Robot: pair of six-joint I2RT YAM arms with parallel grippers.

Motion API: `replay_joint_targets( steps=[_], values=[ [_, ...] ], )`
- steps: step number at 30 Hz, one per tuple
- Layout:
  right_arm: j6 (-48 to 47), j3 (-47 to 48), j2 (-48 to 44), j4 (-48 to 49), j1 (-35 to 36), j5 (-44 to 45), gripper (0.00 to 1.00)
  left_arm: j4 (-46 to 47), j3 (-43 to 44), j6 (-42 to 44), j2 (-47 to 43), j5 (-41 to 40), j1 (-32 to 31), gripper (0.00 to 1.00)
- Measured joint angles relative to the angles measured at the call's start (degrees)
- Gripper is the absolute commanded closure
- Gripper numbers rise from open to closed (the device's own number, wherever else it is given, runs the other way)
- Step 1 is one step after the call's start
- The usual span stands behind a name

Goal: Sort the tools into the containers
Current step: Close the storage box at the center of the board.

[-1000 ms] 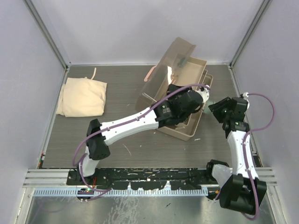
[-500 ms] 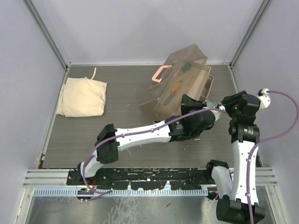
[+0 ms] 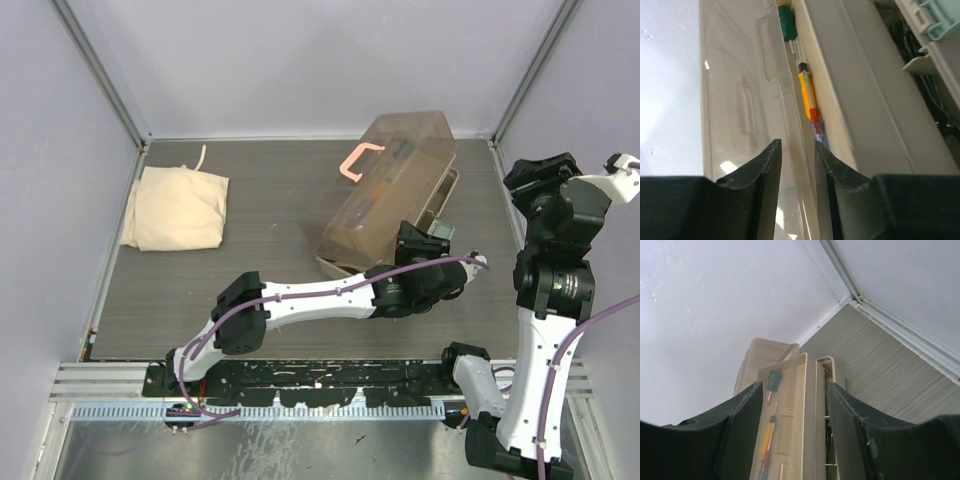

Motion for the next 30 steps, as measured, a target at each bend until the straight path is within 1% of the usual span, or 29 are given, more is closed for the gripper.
replay_joint_targets(
  steps=[10,16,30],
  values=[
    [-1.44,0.57,0.94,-0.74,0.04,-5.03,0.39,-0.13,0.0,0.0,1.05,0.17,-1.03,0.41],
    [-1.7,3.5,2.71,-1.38,0.04,-6.86,0.38,-0.17,0.37,-2.1,1.03,-0.83,-1.88,0.34],
    [-2.23,7.34,3.32,-2.84,0.04,-8.35,0.37,-5.44,0.59,-12.94,-1.44,-0.44,-2.82,0.15]
  ],
)
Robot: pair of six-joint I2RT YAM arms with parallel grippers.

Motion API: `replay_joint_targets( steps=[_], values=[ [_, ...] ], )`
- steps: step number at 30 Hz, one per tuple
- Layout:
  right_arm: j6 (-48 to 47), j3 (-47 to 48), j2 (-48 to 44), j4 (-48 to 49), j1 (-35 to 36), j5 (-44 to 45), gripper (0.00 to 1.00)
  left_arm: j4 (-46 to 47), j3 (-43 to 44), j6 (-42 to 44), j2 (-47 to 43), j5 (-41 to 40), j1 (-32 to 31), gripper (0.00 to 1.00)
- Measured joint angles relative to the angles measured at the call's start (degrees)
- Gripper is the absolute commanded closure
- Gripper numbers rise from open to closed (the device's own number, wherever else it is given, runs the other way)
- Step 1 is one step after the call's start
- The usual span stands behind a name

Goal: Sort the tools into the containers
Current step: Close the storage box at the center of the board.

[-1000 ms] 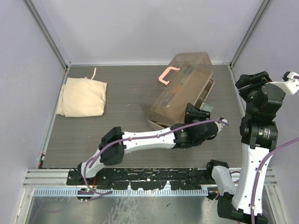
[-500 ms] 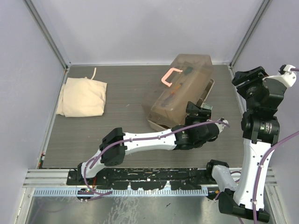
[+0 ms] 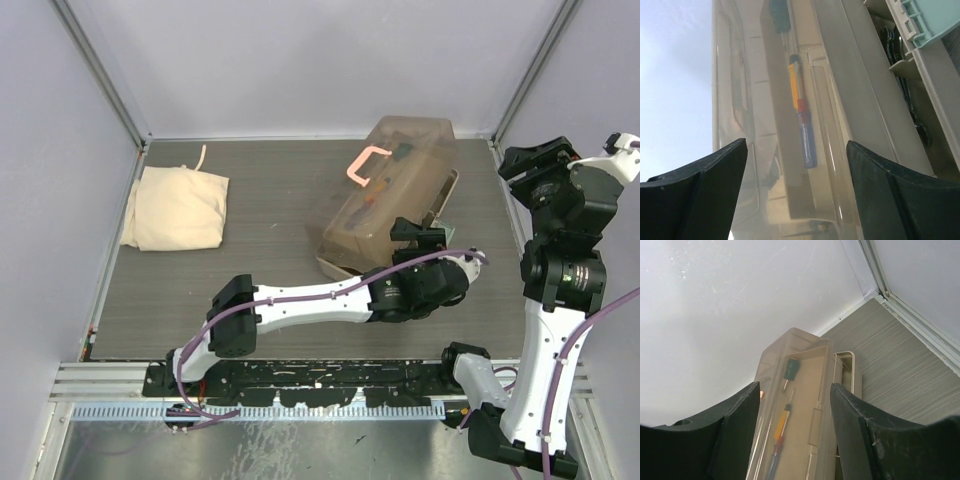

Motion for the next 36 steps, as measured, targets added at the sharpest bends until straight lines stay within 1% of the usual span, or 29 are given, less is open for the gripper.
replay_joint_targets(
  steps=[4,7,13,19,24,27,31,34,36],
  values=[
    [-0.11,0.28,-0.02,-0.07,0.0,-0.48,0.36,-3.13,1.42,-4.68,-0.42,3.1,-0.35,0.13],
    [-0.15,0.31,0.0,-0.26,0.0,-0.98,0.36,-5.4,1.55,-7.93,-0.42,6.38,-1.22,0.08],
    [-0.15,1.42,0.26,-1.01,0.0,-1.73,0.36,-8.76,0.83,-15.78,-2.05,12.33,-2.89,0.06],
    [-0.15,2.19,0.24,-1.01,0.0,-2.45,0.36,-8.72,-4.33,-21.97,-8.02,16.74,-2.6,0.06],
    [-0.22,1.7,0.26,-0.52,0.0,-4.31,0.36,-7.3,-10.84,-27.1,-14.4,20.46,-1.42,0.07],
    [-0.24,0.44,0.26,0.22,0.0,-6.16,0.36,-6.38,-16.33,-30.73,-19.63,23.98,0.83,0.07],
    [-0.22,-1.27,0.98,0.98,0.0,-7.93,0.36,-5.09,-21.22,-33.81,-26.64,26.45,5.25,0.07],
    [-0.02,-4.46,1.84,2.75,0.0,-9.33,0.36,-4.96,-22.03,-35.71,-30.91,28.48,9.07,0.07],
    [0.59,-8.22,2.25,4.37,0.0,-10.1,0.36,-4.79,-22.03,-36.83,-33.22,30.03,12.11,0.06]
  ],
)
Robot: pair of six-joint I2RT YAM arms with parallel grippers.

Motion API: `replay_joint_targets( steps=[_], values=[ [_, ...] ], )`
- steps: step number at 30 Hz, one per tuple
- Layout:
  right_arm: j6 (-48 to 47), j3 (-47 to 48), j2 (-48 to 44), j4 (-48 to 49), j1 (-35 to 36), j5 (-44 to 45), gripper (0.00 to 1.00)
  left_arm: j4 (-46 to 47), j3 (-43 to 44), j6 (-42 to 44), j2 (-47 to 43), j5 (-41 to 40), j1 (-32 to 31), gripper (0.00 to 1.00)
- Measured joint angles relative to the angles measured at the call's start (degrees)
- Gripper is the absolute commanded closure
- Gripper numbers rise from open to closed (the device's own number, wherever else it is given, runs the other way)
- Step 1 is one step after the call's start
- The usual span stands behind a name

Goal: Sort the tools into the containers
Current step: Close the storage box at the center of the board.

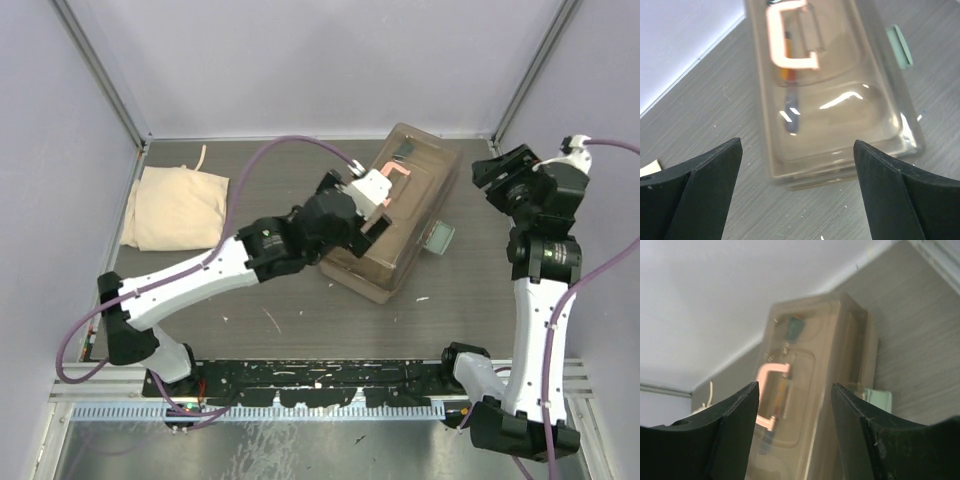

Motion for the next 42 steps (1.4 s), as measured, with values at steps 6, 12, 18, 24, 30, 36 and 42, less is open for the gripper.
replay_joint_targets(
  steps=[6,12,18,24,30,36,42],
  values=[
    [2.1,-12.5,5.11,3.32,0.0,-0.55,0.36,-2.32,2.56,-3.19,-1.49,4.96,10.43,0.05],
    [2.32,-21.09,9.38,5.33,-0.02,1.6,0.37,-6.29,4.11,-8.76,0.02,12.13,22.82,0.05],
    [2.05,-24.2,15.5,12.83,0.02,-4.35,0.38,-9.03,3.8,-13.09,1.57,18.43,31.1,0.05],
    [2.03,-27.87,17.05,15.93,1.27,-5.57,0.38,-10.29,3.58,-13.49,2.62,21.27,31.45,0.05],
    [1.77,-27.93,17.29,17.35,6.4,-2.71,0.38,-11.85,3.58,-13.33,5.51,21.97,31.63,0.05],
    [2.08,-27.34,20.06,19.12,14.32,-2.05,0.38,-12.92,3.58,-12.68,5.81,21.11,32.06,0.05],
    [0.96,-24.85,20.83,18.91,16.85,-1.33,0.37,-13.14,3.67,-11.19,5.81,18.75,32.5,0.05]
  ],
)
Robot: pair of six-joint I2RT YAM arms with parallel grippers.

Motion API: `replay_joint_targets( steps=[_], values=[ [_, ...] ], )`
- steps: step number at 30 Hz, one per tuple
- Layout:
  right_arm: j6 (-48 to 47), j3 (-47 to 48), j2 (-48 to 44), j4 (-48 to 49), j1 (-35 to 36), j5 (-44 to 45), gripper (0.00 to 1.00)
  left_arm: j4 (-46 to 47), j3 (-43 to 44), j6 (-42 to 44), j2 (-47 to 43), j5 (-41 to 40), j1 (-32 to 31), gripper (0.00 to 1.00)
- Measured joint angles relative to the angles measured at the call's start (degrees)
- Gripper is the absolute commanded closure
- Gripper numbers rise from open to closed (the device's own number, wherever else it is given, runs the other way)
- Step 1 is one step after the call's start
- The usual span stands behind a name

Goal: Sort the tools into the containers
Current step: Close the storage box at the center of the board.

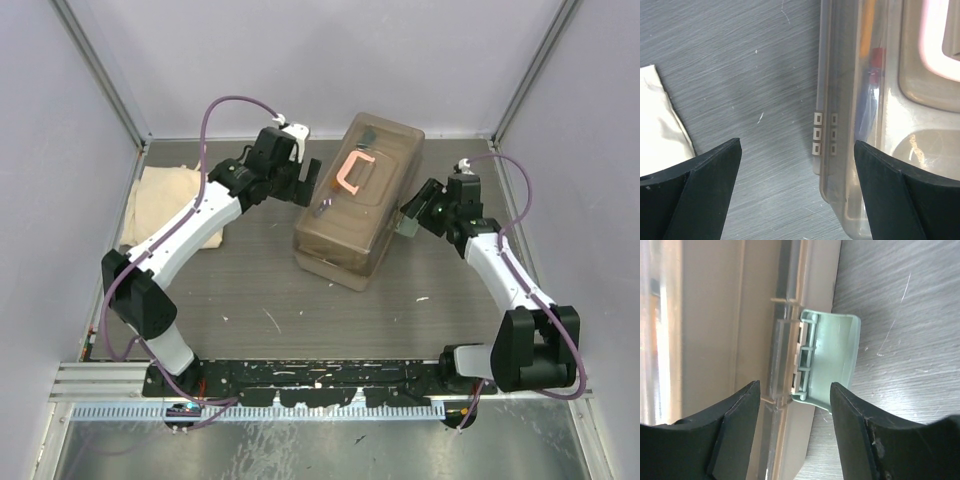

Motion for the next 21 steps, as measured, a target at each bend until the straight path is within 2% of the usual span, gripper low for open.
replay_joint_targets(
  steps=[5,12,21],
  values=[
    [-1.81,1.4,-2.89,-0.72,-3.54,2.21,0.37,0.48,1.29,1.25,0.0,-0.9,0.28,0.05],
    [-1.11,-4.7,-3.78,0.92,-17.94,0.96,0.38,2.23,5.11,1.55,0.79,0.85,0.35,0.05],
    [1.27,-12.63,3.23,5.84,-19.37,-8.13,0.38,2.99,3.28,1.36,2.69,4.24,0.35,0.05]
  ],
)
